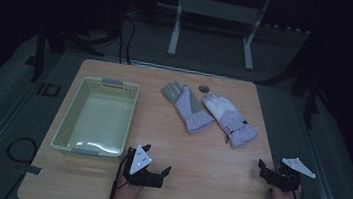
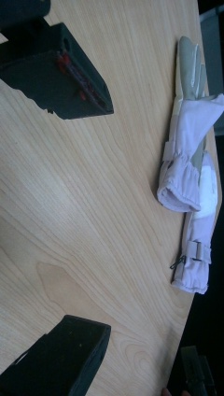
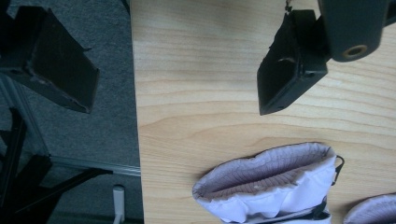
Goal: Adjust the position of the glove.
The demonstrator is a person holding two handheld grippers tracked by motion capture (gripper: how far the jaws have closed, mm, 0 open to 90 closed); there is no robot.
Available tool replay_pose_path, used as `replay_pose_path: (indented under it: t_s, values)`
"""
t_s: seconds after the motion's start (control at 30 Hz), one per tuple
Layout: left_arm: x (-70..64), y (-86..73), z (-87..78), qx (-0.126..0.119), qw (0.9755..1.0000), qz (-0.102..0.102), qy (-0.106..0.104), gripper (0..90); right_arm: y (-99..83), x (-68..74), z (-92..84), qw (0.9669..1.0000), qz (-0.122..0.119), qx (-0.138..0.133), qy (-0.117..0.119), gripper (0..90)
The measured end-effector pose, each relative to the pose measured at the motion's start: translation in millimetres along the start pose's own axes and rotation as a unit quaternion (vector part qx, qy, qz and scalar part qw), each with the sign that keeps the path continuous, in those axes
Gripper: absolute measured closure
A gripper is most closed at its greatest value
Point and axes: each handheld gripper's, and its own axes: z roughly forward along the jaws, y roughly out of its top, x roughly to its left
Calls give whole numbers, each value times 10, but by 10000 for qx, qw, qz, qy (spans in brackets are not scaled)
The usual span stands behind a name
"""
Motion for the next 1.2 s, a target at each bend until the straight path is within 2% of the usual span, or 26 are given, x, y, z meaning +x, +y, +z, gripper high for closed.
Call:
replay_pose_path:
  t_s: [0.07, 0.23, 0.37, 0.57, 0.73, 0.77, 0.83, 0.87, 0.97, 1.1, 1.13, 1.2]
  values:
    - [-3, 0, 1, -4, 10000, 10, 3, 0, -4, -5, -5, 10000, 30, 4, 60, 129]
    - [-4, 0, 1, -7, 10000, 19, -4, 0, 6, -2, -3, 9999, 57, 86, 32, 129]
    - [-4, 0, 1, -3, 10000, 6, -13, 0, 29, -10, 23, 9995, 141, 286, 15, 129]
    - [-5, 0, 1, -8, 10000, 11, -8, 0, 124, -28, -9, 9985, 311, 374, 264, 128]
    - [-7, -1, 1, -11, 10000, 13, 2, 0, 250, -25, -43, 9987, 173, 390, 295, 117]
    - [-6, -1, 1, -9, 10000, 12, 1, 0, 308, -30, -45, 9982, 171, 444, 368, 112]
    - [-4, 0, 1, -4, 10000, 6, 1, 0, 353, -15, -55, 9985, 166, 395, 326, 113]
    - [-4, 0, 1, -2, 10000, 0, -3, 0, 370, 0, -57, 9987, 165, 380, 302, 140]
    - [-3, 1, 4, 8, 10000, -15, 2, 0, 428, -2, -23, 9952, 179, 537, 804, 150]
    - [-4, 5, 14, 48, 10000, -29, 38, 0, 503, 34, 2, 9942, 194, 578, 888, 135]
    - [1, 5, 11, 48, 10000, -31, 32, 0, 533, 47, 14, 9932, 207, 607, 976, 133]
    - [9, 3, 9, 23, 10000, -90, 17, 0, 582, 70, 36, 9924, 344, 629, 999, 134]
